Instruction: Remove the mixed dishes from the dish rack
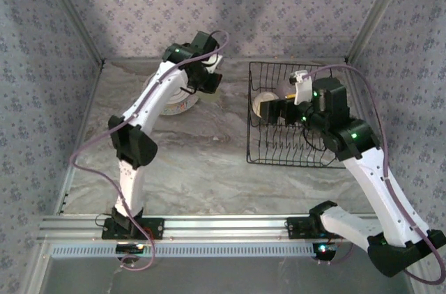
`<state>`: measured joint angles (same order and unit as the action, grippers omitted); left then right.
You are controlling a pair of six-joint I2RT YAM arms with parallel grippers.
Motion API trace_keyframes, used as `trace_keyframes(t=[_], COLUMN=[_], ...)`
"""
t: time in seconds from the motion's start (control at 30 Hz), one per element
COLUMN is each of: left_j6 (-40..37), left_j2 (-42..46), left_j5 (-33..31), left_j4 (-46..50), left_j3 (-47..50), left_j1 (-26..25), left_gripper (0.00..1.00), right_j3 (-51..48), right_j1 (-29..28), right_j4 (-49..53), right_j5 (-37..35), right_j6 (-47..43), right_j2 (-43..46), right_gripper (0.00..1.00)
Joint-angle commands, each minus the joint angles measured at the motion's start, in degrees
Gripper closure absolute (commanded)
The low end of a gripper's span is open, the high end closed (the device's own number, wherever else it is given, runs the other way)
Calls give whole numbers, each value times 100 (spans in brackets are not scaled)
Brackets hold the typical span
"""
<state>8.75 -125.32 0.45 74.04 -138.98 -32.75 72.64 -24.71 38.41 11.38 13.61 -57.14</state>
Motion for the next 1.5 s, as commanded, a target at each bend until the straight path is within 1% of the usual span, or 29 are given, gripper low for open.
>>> trace_keyframes(t=[0.0,0.13,0.33,0.67,1.07,1.27,1.47], left_j6=[-209,-269,-412,-874,-1516,-1918,-2505], left_j2=[-353,-714,-1017,-1253,-1469,-1392,-1328], left_j5=[-310,-367,-501,-772,-816,-895,-951], left_j4=[526,612,546,480,392,181,166], left_j3=[-584,-892,-958,-971,-808,-485,-118], left_j1=[12,74,100,-16,-321,-397,-442], left_gripper=[100,100,100,100,100,100,100], right_j3=[-95,-164,-180,-242,-243,-239,-268], right_j1=[-52,-72,-113,-201,-273,-288,-313], right_j4=[165,220,235,248,334,412,399], right_j5=[101,154,163,148,102,92,100], right_j6=[-126,-71,8,63,64,54,90], right_j2=[133,142,142,91,89,106,98], right_gripper=[0,0,0,0,0,0,1])
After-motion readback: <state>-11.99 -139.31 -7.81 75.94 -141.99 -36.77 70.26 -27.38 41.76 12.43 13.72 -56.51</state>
